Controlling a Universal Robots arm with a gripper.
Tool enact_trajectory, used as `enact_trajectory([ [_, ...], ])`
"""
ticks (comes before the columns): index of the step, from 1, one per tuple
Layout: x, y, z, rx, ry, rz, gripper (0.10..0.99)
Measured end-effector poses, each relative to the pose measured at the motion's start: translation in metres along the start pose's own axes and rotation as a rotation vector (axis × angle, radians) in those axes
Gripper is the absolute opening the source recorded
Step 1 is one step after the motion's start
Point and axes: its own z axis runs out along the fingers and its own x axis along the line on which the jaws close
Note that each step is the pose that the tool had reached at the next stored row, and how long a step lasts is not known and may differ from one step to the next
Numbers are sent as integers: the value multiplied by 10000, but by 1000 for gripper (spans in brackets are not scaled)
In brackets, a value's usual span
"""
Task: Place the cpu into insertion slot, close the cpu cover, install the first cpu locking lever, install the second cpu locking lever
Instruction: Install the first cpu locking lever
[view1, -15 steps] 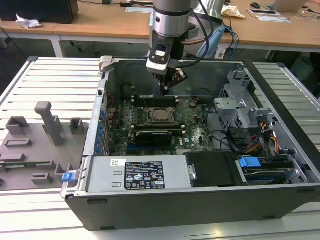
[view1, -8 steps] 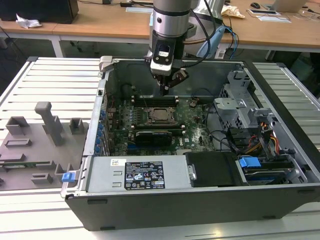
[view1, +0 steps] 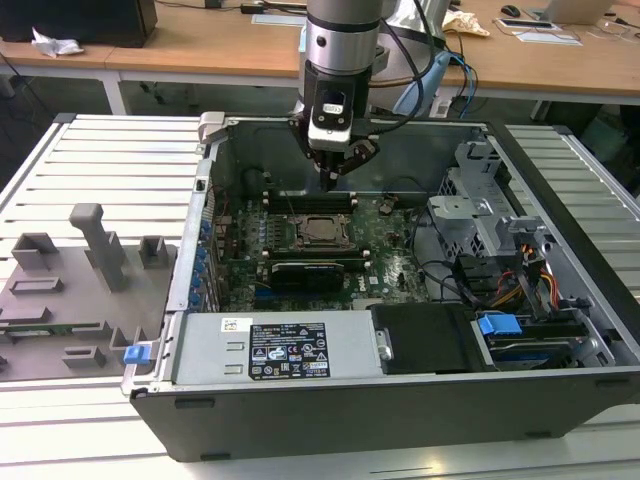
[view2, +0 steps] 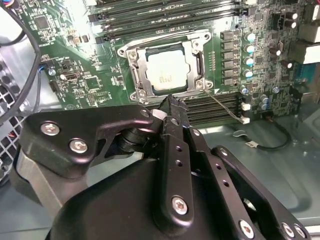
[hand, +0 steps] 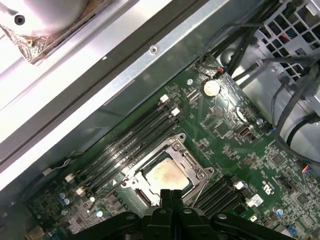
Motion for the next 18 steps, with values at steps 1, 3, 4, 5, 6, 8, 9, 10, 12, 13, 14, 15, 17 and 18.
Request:
enact_trajectory([
  [1,0,0,0,1,3,-104,106],
  [3,0,0,0,2,9,-308,106],
  [4,0,0,0,2,10,-367,106],
  [5,0,0,0,3,13,-475,106],
  [6,0,0,0,3,16,-585,106],
  [8,0,0,0,4,20,-720,106],
  [9,0,0,0,4,22,-773,106],
  [10,0,0,0,5,24,-856,106],
  [12,0,0,0,6,27,-942,106],
  [13,0,0,0,6,29,-1022,106],
  [14,0,0,0,6,31,-1099,106],
  [15,0,0,0,7,33,-1158,106],
  [17,0,0,0,7,35,-1241,106],
  [18,0,0,0,8,37,-1280,106],
])
